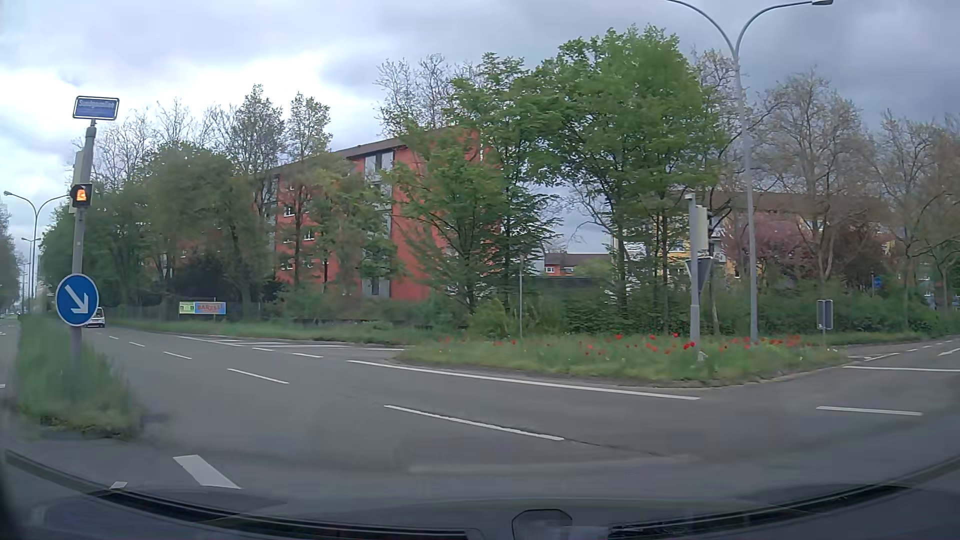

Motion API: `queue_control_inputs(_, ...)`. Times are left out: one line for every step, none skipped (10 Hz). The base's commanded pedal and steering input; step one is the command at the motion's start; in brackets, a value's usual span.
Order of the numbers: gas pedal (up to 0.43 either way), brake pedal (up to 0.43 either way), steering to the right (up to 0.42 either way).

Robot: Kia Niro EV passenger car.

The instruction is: Follow the waypoints while adhering to traffic rules and regulations

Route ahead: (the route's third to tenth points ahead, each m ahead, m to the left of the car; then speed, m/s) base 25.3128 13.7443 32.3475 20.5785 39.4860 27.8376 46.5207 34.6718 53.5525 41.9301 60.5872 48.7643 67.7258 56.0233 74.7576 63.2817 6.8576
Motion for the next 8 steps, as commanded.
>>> queue_control_inputs(0.209,0.000,-0.161)
queue_control_inputs(0.209,0.000,-0.161)
queue_control_inputs(0.209,0.000,-0.164)
queue_control_inputs(0.209,0.000,-0.167)
queue_control_inputs(0.209,0.000,-0.172)
queue_control_inputs(0.209,0.000,-0.175)
queue_control_inputs(0.209,0.000,-0.179)
queue_control_inputs(0.209,0.000,-0.182)
